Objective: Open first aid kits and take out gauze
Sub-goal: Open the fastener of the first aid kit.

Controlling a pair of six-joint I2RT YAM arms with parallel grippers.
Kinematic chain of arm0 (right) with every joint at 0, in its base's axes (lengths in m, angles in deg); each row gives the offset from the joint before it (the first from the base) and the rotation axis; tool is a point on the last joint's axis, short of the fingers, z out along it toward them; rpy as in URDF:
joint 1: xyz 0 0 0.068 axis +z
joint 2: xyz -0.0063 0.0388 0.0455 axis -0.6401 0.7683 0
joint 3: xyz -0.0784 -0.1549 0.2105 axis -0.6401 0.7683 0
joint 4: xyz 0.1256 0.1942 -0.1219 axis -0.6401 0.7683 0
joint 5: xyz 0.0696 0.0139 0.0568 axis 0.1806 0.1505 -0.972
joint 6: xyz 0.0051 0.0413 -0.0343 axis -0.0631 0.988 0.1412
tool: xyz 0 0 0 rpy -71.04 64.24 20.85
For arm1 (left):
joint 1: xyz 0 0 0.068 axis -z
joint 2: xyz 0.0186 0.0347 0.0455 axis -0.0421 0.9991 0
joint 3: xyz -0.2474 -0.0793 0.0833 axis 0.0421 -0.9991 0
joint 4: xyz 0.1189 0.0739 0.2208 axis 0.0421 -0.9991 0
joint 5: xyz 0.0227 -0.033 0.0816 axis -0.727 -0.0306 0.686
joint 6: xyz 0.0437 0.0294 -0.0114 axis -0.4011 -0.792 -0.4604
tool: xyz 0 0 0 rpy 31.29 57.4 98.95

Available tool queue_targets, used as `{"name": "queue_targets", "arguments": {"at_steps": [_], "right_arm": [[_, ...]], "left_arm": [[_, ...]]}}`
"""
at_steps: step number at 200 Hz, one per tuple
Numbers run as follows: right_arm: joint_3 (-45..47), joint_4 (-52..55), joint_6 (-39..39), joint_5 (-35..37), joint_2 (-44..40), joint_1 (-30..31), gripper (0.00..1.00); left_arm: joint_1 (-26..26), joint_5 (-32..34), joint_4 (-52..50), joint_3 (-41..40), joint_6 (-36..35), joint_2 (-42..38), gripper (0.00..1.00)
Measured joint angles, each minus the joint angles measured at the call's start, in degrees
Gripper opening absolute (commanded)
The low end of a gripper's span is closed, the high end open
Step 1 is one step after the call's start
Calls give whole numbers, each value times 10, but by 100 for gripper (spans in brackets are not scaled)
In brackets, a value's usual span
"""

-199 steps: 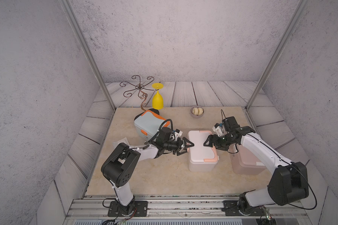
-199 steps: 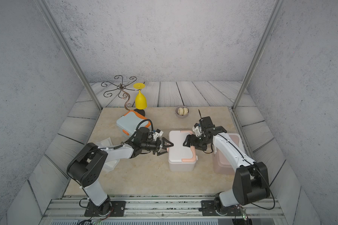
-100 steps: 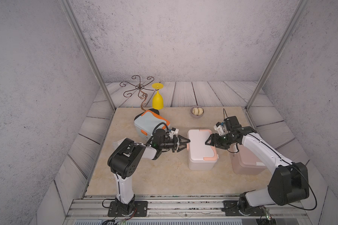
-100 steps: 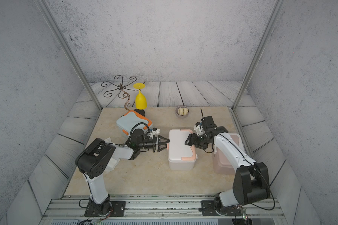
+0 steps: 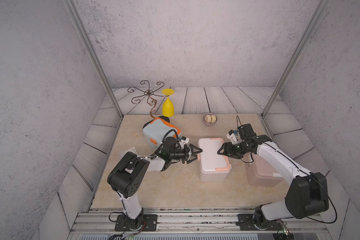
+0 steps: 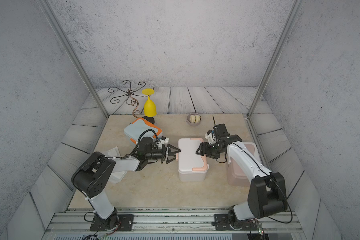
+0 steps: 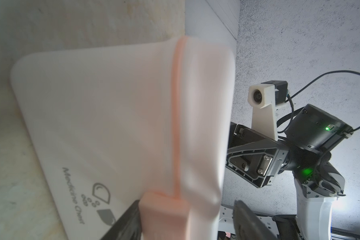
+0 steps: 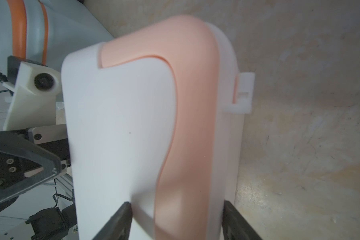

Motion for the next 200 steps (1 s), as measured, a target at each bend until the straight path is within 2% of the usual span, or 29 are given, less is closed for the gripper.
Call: {"name": "queue_targets", "arguments": {"at_steps": [24, 46, 59, 111, 161, 200], "right_arm": [[-2, 1, 0, 1, 2, 1, 66], [-2, 0, -1, 2, 3, 2, 66], [-3, 0, -1, 2, 5, 3, 66], [-3, -7, -2, -4, 10, 6, 65], [-6, -12, -5, -14, 17, 8, 64], [-11, -16, -9, -14, 24, 17, 63]], "left_arm": [[2, 2, -31, 5, -18, -2, 63], [2, 4, -52, 9, -30, -8, 52], [2, 5, -74, 13, -39, -13, 50], [2, 14, -165, 27, -76, -42, 50], [2, 21, -233, 35, -104, -63, 61], [3, 38, -298, 43, -137, -84, 65]]}}
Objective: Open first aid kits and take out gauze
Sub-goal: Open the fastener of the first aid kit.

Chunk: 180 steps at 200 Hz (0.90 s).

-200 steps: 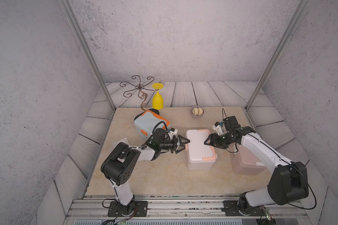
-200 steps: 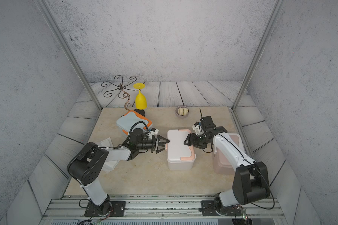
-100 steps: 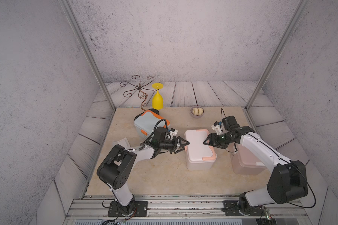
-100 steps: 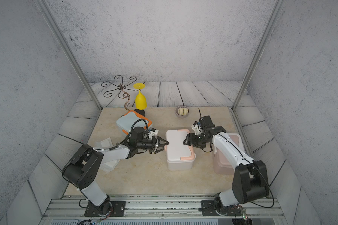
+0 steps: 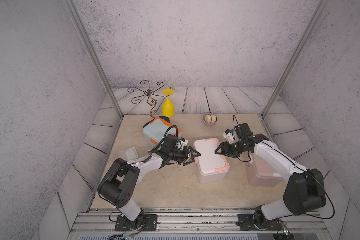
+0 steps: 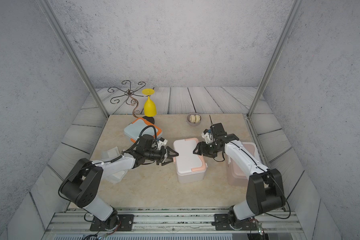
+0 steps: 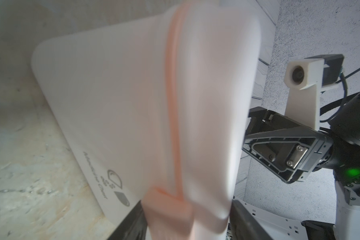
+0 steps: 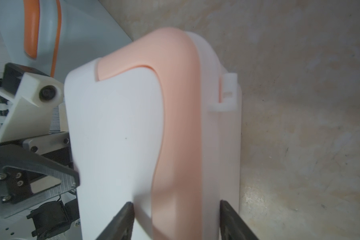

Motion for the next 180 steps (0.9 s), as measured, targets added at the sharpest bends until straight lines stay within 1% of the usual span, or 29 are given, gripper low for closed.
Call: {"name": "queue_targets", "arguments": {"at_steps": [96, 104, 122, 139, 152, 166, 180], "right_arm": [[-14, 4, -2, 47, 3, 27, 61], [-14, 4, -2, 50, 3, 28, 61], [-14, 4, -2, 51, 0, 29, 60], [-17, 8, -2, 62, -5, 34, 66], [-29, 23, -6, 96, -10, 45, 71], [-37, 40, -14, 131, -16, 55, 76], [-42, 58, -24, 145, -19, 61, 80]], "left_arm": [[1, 23, -103, 10, -36, -51, 65], [1, 25, -106, 11, -36, -54, 68], [1, 27, -106, 11, -36, -57, 77], [0, 26, -83, 2, -27, -58, 83], [0, 23, -55, -10, -21, -55, 87], [0, 17, -19, -21, -12, -46, 88], [0, 8, 21, -26, 2, -29, 88]]}}
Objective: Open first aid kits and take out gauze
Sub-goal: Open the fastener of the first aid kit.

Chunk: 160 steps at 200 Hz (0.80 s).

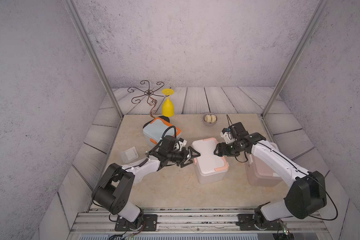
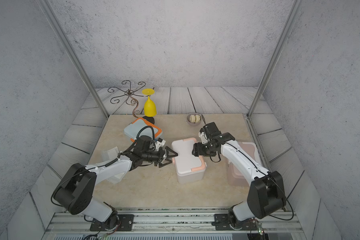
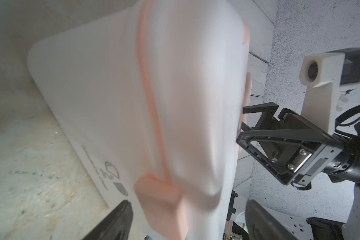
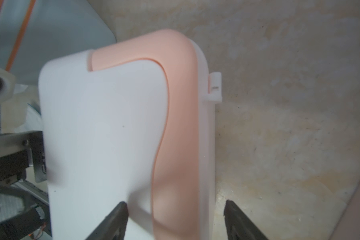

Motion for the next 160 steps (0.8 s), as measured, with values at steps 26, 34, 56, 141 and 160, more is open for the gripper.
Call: {"name": "queue_targets", "arguments": {"at_steps": [26, 34, 56, 141, 160], "right_arm": [[-2, 12, -12, -6, 3, 9, 79], [-2, 14, -13, -9, 5, 16, 75], [-6, 22, -6, 8, 7, 29, 69], [0, 27, 12, 59, 6, 44, 67], [0, 25, 13, 56, 8, 47, 67]], "left_arm": [[3, -12, 70, -3, 29, 35, 84], [4, -14, 100, -10, 44, 46, 81], [1, -23, 186, -37, 92, 73, 73], [1, -3, 226, -60, 136, 50, 57], [1, 5, 186, -61, 127, 28, 57]]}}
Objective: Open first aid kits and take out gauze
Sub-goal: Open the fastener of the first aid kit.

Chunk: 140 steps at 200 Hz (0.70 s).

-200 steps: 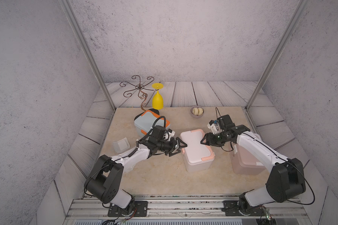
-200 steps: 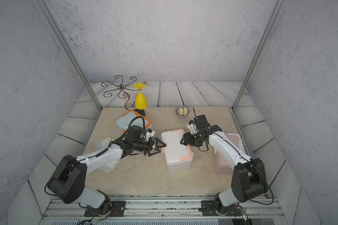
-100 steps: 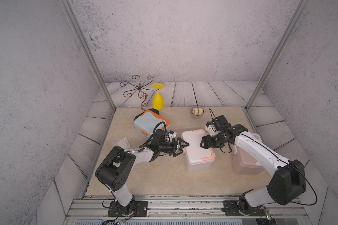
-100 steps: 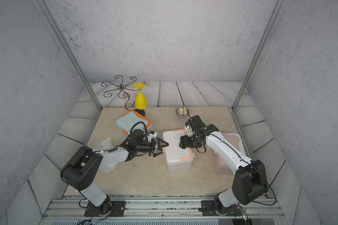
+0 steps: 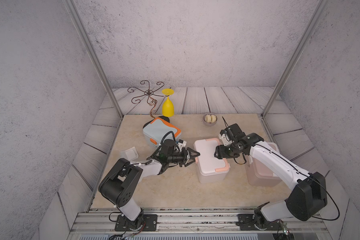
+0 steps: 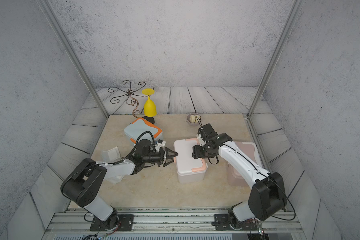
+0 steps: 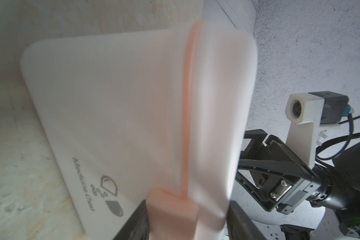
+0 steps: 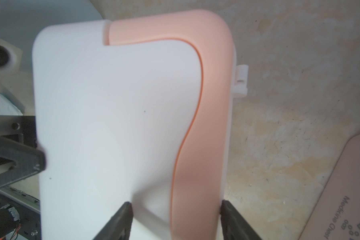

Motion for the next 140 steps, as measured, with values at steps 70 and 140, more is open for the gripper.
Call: {"name": "queue_targets", "arguments": {"at_steps": [70, 140], "right_arm": [[2, -15, 5, -11, 8, 4, 66], [2, -22, 10, -13, 11, 4, 65]], "left_arm": [[-1, 16, -136, 17, -49, -47, 46], [-5, 24, -245, 46, -103, -75, 40]]}}
